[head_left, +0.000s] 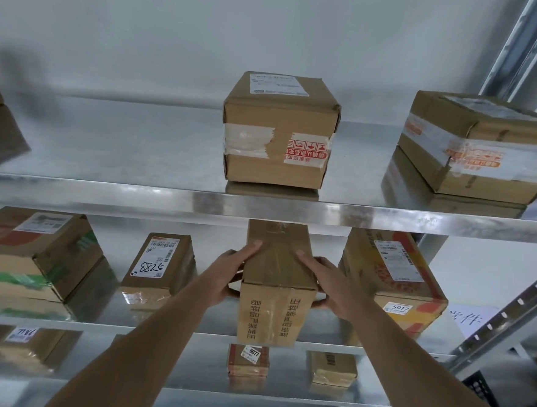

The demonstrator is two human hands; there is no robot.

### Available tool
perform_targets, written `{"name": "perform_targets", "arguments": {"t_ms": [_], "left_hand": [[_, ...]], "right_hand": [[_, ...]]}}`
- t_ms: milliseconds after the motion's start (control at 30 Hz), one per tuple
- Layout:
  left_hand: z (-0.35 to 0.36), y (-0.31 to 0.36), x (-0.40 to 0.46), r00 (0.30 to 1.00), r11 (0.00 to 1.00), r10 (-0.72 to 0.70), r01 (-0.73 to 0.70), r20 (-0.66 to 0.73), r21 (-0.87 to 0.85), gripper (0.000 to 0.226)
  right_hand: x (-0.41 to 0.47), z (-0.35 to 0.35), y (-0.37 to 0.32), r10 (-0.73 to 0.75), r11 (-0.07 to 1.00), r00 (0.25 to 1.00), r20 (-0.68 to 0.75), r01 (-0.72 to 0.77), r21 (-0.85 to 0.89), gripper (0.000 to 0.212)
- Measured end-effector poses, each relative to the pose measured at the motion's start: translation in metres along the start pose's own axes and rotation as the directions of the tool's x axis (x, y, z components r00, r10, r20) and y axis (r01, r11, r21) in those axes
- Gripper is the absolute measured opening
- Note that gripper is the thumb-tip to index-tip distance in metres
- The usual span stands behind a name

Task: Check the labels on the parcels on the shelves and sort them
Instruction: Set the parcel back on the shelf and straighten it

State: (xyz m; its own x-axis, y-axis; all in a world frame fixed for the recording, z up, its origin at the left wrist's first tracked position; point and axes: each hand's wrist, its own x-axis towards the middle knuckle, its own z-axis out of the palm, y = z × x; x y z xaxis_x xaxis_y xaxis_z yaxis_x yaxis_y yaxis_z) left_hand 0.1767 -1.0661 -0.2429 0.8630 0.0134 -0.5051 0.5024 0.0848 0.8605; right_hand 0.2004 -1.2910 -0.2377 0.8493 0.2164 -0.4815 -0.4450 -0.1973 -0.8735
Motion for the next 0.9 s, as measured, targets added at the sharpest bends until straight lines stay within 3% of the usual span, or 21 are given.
{"name": "perform_targets", "arguments": {"t_ms": [267, 467, 900], "left_hand": [[-0.007, 0.006, -0.001, 0.996, 0.997, -0.075, 0.075, 0.056, 0.005, 0.051], [-0.005, 0.005, 0.012, 0.987, 0.986, -0.128, 0.117, 0.101, 0.116, 0.084], [-0.009, 0.001, 0.024, 0.985, 0.983, -0.128, 0.111, 0.114, 0.144, 0.079]], "right_hand": [[-0.003, -0.003, -0.024, 0.119, 0.981, 0.989, 0.09, -0.103, -0.162, 0.067], [0.003, 0.009, -0.031, 0.209, 0.96, 0.972, 0.109, -0.182, -0.213, 0.069], [0.004, 0.007, -0.032, 0.188, 0.957, 0.975, 0.121, -0.154, -0.246, 0.047]]}}
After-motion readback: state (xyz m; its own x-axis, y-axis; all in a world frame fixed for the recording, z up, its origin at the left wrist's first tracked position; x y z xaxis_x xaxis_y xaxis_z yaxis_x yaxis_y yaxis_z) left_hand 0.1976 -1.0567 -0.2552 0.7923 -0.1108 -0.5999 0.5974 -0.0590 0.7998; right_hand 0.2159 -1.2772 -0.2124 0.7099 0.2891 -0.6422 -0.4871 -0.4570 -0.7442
